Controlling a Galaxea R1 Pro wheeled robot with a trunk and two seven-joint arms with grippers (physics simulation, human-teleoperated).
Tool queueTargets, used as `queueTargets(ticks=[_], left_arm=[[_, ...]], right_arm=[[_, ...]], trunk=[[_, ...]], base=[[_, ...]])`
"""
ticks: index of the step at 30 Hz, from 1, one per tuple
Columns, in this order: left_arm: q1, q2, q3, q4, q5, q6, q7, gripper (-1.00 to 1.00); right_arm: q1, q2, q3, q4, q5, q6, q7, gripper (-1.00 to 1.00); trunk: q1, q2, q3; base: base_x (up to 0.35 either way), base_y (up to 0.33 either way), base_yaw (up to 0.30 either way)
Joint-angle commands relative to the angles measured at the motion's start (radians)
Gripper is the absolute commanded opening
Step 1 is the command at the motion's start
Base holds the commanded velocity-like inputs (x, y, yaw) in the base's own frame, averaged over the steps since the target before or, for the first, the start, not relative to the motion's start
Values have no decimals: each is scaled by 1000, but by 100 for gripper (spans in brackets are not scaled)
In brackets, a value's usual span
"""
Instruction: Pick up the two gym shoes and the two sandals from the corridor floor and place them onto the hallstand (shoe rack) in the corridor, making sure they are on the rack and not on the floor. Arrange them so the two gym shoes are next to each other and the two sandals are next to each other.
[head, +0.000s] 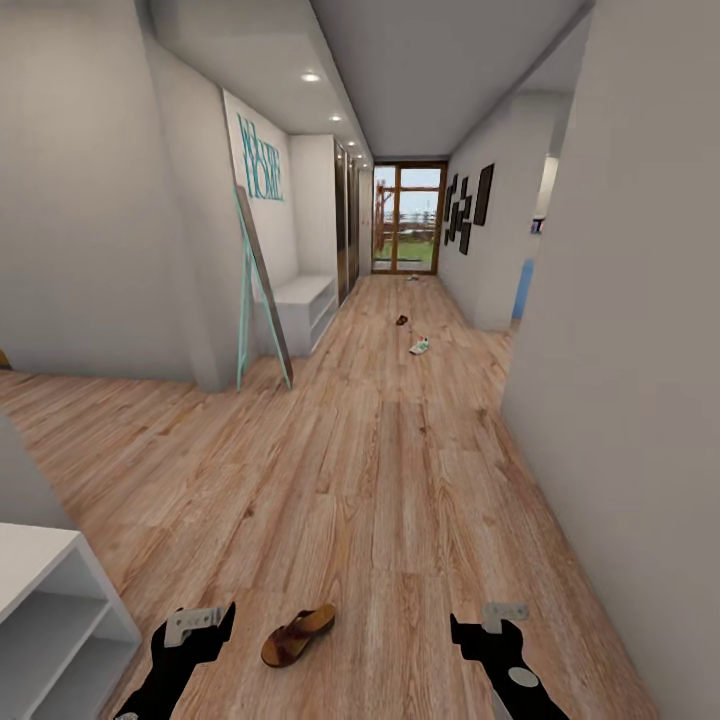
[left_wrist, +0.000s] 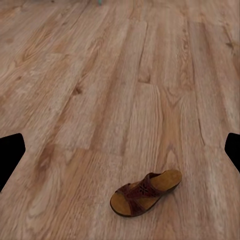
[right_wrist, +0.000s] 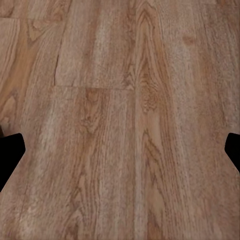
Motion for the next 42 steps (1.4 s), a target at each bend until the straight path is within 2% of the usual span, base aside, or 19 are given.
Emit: queueTargets(ticks=[1,21,42], left_arm=[[0,0,0,0,0,0,0,100],[-20,-1,-1,111,-7,-11,3,100],[-23,-1,0,135,-7,-16,4,100]], right_arm=[[0,0,0,0,0,0,0,100],[0,-2,0,5,1,-15,-1,100],[0,-2,1,6,2,-23,-1,100]], trunk=[[4,-7,-3],[81,-147,-66],[161,-294,-132]], base=[[0,0,0],[0,0,0],[0,0,0]])
